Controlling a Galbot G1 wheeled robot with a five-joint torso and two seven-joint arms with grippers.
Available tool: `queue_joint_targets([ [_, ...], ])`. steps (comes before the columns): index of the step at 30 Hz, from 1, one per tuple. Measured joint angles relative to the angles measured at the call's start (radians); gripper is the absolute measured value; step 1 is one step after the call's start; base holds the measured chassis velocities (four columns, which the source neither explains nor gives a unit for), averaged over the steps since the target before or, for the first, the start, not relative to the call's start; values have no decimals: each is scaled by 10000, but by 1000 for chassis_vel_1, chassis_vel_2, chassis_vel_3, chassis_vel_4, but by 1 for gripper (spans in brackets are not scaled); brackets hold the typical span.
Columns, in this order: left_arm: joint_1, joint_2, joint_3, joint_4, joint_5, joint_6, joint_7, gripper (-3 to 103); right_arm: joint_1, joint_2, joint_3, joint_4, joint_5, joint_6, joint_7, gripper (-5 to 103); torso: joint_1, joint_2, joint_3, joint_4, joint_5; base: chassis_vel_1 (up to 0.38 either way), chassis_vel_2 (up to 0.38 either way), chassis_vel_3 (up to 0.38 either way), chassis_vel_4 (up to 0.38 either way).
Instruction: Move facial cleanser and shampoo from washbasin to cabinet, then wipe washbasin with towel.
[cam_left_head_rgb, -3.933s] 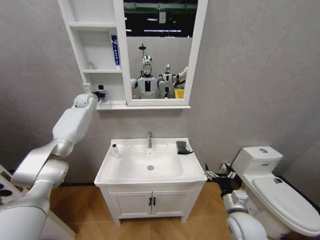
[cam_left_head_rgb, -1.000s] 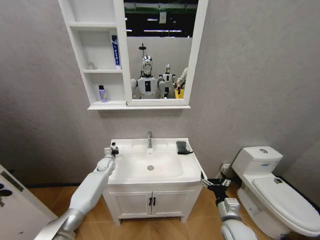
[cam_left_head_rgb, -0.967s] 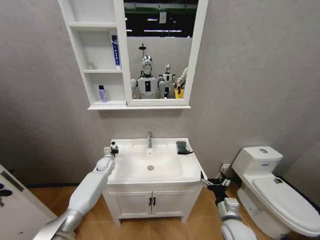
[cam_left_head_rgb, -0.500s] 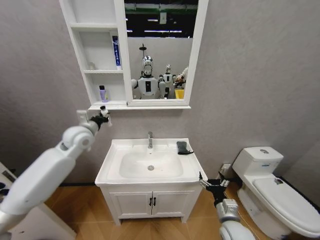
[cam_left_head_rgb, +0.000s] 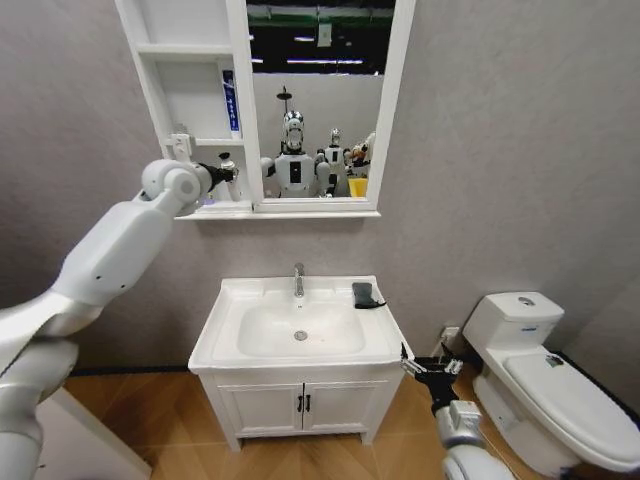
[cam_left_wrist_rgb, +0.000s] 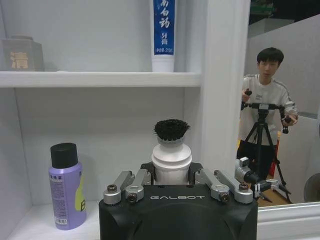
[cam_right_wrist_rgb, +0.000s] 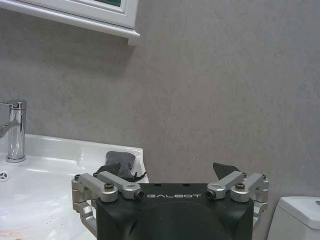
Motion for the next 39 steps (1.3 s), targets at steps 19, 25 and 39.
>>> queue_joint_targets([
  [19,-1374,-1049,304,3266,1860,460,2538,33,276,-228,-34,161,170,-135,55,100,-3,1,-2,-2,3,0,0,0,0],
  [25,-1295,-1320,343,3925,2182,220,2623,33,276,-278,26,288,263,-195,77,100,-3,1,-1,-5,3,0,0,0,0],
  [39,-1321,-1513,271,4730,2673,-179,2907,33,477,-346,-21,198,289,-250,37,100,-2,1,-2,-1,2,0,0,0,0],
])
